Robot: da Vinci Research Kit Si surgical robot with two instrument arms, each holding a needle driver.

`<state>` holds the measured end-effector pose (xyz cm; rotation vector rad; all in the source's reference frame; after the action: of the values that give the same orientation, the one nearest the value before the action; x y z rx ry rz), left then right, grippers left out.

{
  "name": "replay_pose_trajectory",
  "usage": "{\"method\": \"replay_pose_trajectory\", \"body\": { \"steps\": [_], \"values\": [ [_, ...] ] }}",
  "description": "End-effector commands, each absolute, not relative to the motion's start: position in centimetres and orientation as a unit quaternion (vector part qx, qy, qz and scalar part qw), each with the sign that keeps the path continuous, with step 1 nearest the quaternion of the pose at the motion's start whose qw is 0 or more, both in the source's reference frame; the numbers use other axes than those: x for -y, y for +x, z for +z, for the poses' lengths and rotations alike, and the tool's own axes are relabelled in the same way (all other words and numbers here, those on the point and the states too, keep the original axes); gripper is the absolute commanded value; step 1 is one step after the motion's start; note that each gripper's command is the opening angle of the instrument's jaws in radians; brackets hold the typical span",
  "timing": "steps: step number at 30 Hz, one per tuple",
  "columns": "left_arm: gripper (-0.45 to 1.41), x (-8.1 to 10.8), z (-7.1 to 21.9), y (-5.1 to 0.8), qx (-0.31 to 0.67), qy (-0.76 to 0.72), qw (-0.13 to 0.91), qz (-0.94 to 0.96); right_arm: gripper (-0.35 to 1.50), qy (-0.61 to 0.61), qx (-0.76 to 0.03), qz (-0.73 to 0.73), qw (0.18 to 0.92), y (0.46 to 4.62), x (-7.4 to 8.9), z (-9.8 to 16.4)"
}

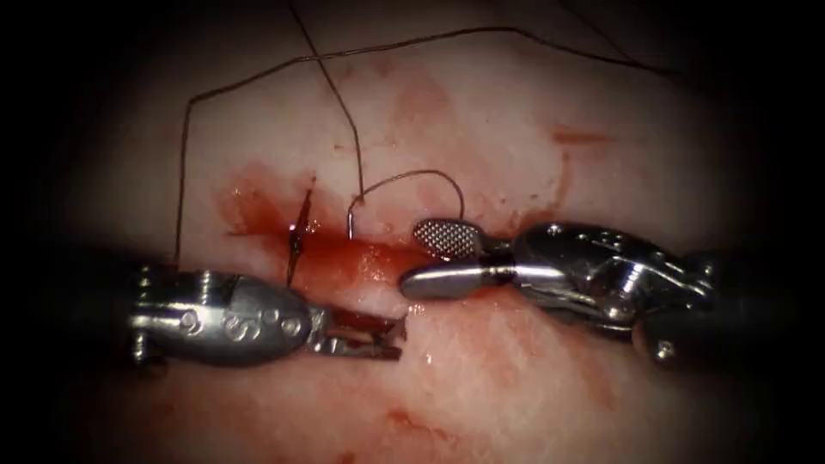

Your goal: Wound Closure

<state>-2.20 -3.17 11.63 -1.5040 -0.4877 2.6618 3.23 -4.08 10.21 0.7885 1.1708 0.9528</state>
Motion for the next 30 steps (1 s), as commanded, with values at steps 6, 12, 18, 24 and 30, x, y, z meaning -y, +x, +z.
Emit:
{"method": "replay_pose_trajectory", "body": {
  "steps": [6,12,18,24,30],
  "values": [
    [-0.45,3.22,11.53,-2.23,0.169,-0.487,0.046,0.856,0.46,0.350,-0.518,0.419,0.659,3.23,4.11,10.22],
    [-0.45,3.26,11.32,-2.28,0.214,-0.512,0.096,0.826,0.44,0.357,-0.517,0.413,0.659,3.21,4.14,10.20],
    [-0.45,3.41,11.13,-2.34,0.291,-0.525,0.125,0.790,0.44,0.363,-0.518,0.407,0.659,3.23,4.16,10.19],
    [-0.45,3.51,10.95,-2.40,0.342,-0.545,0.134,0.754,0.37,0.370,-0.520,0.396,0.660,3.25,4.21,10.16],
    [-0.45,3.51,10.81,-2.40,0.367,-0.558,0.132,0.732,0.20,0.371,-0.522,0.391,0.661,3.29,4.29,10.13]
  ]
}}
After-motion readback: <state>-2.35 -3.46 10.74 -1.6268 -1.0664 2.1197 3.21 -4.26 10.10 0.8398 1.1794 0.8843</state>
